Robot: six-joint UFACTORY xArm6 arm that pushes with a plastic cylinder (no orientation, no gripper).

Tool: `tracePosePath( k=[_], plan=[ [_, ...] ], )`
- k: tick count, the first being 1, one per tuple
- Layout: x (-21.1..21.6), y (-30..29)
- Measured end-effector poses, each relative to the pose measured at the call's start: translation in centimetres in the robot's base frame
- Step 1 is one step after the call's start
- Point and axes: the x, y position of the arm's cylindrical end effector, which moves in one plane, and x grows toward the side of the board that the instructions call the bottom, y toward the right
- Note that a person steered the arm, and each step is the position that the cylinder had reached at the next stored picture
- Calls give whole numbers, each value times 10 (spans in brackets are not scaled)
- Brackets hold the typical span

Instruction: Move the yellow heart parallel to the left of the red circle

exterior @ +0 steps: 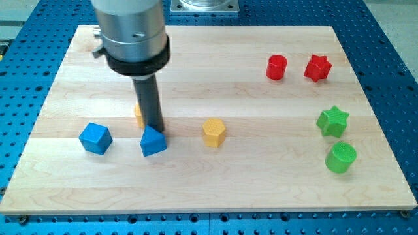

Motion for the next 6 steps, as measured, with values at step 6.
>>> tracePosePath(
  k=[6],
  plan=[
    [-99,46]
  ],
)
